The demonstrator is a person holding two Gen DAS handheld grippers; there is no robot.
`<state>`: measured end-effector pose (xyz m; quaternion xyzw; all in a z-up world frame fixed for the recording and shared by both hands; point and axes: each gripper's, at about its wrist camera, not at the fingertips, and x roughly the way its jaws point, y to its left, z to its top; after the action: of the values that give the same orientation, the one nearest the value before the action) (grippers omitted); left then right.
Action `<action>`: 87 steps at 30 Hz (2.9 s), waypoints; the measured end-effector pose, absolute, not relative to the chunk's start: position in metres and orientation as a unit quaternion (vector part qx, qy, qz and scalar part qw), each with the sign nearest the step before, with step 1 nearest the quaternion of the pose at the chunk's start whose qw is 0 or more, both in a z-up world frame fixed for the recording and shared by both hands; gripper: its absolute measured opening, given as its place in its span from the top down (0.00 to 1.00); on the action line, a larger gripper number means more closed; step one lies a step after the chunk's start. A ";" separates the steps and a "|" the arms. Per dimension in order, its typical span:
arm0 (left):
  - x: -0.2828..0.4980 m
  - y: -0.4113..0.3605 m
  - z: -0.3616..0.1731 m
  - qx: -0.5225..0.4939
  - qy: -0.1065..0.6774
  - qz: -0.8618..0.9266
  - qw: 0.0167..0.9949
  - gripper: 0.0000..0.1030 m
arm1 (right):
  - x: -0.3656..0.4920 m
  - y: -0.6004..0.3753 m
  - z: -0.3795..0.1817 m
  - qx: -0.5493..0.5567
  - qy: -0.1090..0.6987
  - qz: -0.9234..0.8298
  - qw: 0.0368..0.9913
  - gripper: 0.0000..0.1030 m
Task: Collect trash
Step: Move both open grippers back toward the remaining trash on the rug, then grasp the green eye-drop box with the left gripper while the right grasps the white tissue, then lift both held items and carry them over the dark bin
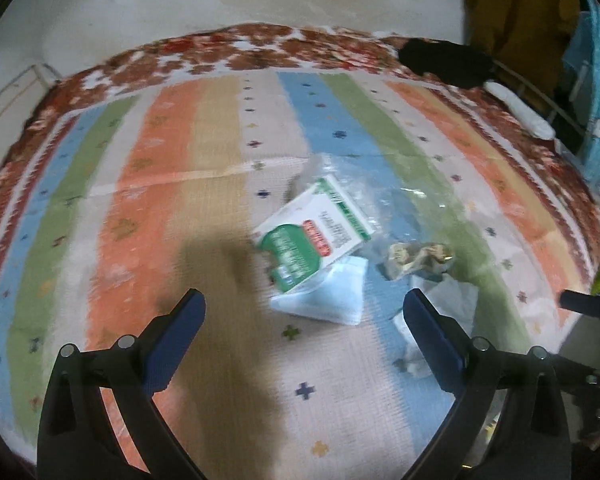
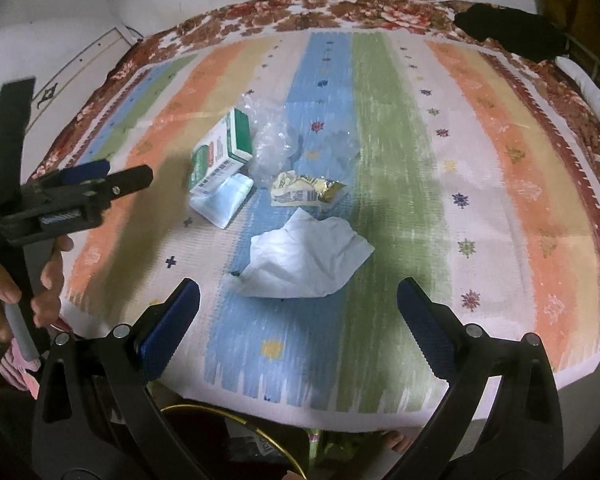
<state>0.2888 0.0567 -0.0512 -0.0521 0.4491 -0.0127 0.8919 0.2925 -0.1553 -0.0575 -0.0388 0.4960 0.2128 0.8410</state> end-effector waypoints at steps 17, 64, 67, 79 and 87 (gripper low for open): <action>0.346 0.052 -0.082 0.051 0.452 -0.107 0.884 0.06 | 0.344 -0.150 -0.101 -0.027 0.538 0.189 0.821 0.21; 0.369 0.074 -0.104 0.061 0.507 -0.066 0.857 0.28 | 0.359 -0.123 -0.102 -0.075 0.541 0.213 0.810 0.97; 0.361 0.074 -0.099 0.044 0.513 -0.025 0.857 0.28 | 0.357 -0.123 -0.097 -0.076 0.535 0.216 0.813 0.97; 0.309 0.063 -0.075 -0.006 0.529 0.058 0.847 0.30 | 0.323 -0.131 -0.069 -0.085 0.513 0.212 0.827 0.97; 0.278 0.066 -0.062 -0.055 0.532 0.053 0.843 0.30 | 0.305 -0.142 -0.051 -0.048 0.503 0.218 0.835 0.97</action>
<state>0.2781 0.0662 -0.0616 -0.0548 0.5321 0.0535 0.8432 0.3053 -0.1421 -0.0506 -0.0483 0.5034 0.2184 0.8346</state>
